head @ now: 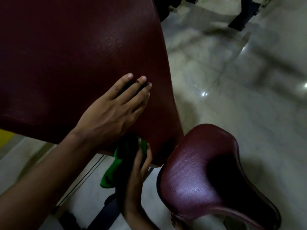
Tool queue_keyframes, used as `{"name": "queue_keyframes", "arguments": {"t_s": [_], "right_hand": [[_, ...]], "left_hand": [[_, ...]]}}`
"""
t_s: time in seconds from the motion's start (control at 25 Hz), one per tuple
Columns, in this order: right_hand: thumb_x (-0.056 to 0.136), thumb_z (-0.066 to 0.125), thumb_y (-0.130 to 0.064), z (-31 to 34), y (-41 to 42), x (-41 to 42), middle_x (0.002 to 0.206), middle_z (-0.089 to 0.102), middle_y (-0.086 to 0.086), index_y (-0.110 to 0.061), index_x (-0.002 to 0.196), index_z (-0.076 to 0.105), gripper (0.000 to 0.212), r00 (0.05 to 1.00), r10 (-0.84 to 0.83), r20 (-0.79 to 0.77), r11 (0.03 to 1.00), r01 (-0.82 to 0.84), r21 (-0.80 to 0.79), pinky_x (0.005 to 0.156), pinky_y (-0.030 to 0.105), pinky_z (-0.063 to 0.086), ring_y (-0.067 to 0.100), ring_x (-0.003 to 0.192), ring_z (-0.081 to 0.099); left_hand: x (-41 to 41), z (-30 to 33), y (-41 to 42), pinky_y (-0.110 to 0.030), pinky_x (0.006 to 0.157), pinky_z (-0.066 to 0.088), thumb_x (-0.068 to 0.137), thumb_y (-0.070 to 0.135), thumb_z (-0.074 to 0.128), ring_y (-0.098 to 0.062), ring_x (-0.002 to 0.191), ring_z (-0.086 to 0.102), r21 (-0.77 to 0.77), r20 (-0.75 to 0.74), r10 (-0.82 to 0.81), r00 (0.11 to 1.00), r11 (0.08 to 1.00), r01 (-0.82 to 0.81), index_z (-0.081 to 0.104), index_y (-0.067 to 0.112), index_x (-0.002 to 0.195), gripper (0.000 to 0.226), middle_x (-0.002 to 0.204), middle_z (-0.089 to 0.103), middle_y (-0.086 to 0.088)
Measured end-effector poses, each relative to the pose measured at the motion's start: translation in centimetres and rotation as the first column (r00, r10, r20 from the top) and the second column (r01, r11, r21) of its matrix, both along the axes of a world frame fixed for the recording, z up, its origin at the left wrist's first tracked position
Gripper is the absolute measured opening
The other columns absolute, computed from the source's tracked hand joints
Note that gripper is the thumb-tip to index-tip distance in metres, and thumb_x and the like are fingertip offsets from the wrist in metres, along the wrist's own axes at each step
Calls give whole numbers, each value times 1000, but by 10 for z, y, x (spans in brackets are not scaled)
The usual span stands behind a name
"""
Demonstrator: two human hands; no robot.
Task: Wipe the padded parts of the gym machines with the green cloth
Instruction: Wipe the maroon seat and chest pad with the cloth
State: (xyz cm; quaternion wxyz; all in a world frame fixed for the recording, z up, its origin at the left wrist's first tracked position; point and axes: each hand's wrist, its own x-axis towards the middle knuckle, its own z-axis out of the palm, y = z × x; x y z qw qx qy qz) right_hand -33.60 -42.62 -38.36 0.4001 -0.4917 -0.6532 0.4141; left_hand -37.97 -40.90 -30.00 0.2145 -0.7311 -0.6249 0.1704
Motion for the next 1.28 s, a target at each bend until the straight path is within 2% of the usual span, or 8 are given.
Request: {"name": "queue_keyframes", "arguments": {"t_s": [0.16, 0.36, 0.52, 0.68, 0.8, 0.96, 1.04, 1.28], "right_hand": [[83, 41, -17, -48, 0, 68, 150, 30, 5, -14, 146, 33, 64, 994, 89, -61, 983, -97, -155, 114, 18, 19, 14, 136, 34], [83, 50, -17, -69, 92, 49, 142, 35, 19, -9, 142, 40, 60, 999, 44, 24, 985, -39, -170, 102, 51, 41, 37, 127, 43], [88, 55, -6, -68, 122, 50, 143, 32, 19, -8, 144, 35, 60, 999, 31, 16, 973, -27, -230, 105, 39, 36, 36, 127, 40], [87, 54, -6, -75, 102, 55, 146, 29, 16, -11, 146, 32, 64, 997, 53, 49, 982, -43, -186, 104, 47, 40, 34, 129, 41], [81, 50, -10, -83, 55, 66, 147, 30, 17, -7, 146, 33, 67, 997, 58, 54, 989, -49, -143, 114, 22, 22, 26, 133, 34], [86, 39, -12, -88, -33, 66, 146, 34, 7, -16, 144, 32, 59, 986, 8, 168, 998, 3, -64, 110, 30, 32, 19, 130, 39], [84, 43, -12, -92, -42, 66, 147, 30, 4, -19, 146, 29, 64, 976, 14, 218, 999, -5, -44, 114, 19, 17, 17, 132, 37], [82, 48, -18, -93, 33, 67, 140, 36, 22, -5, 143, 37, 64, 1000, 16, 26, 984, -11, -178, 109, 11, 14, 23, 127, 32]], "left_hand": [[3, -2, 0, -54, 114, 12, 94, 14, 21, -43, 136, 32, 22, 21, 14, 1000, 1000, -15, 42, -11, 135, 53, 145, 38, -28], [6, -12, 3, -53, 116, 9, 94, 14, 22, -42, 138, 30, 25, -16, 34, 999, 999, -34, 42, -9, 136, 52, 146, 37, -26], [4, -15, 8, -52, 117, 8, 93, 16, 22, -41, 139, 28, 8, -41, 20, 999, 1000, -19, 43, -7, 136, 53, 147, 36, -25], [9, -20, 18, -49, 116, 9, 92, 15, 19, -41, 137, 32, -20, -8, 30, 1000, 999, -30, 43, -10, 136, 55, 145, 39, -26], [10, -24, 21, -50, 116, 10, 92, 14, 19, -43, 136, 33, -27, 25, 32, 999, 999, -31, 42, -13, 134, 55, 143, 39, -29], [12, -29, 19, -49, 117, 10, 92, 13, 19, -43, 137, 30, -36, 7, 36, 999, 999, -35, 40, -13, 135, 54, 145, 37, -29], [11, -30, 20, -49, 117, 10, 93, 13, 19, -43, 138, 29, -48, 11, 36, 999, 998, -36, 39, -12, 136, 54, 146, 36, -28], [10, -32, 19, -50, 116, 12, 94, 14, 20, -43, 138, 29, -25, 15, 21, 1000, 999, -20, 38, -12, 137, 54, 146, 35, -28]]}}
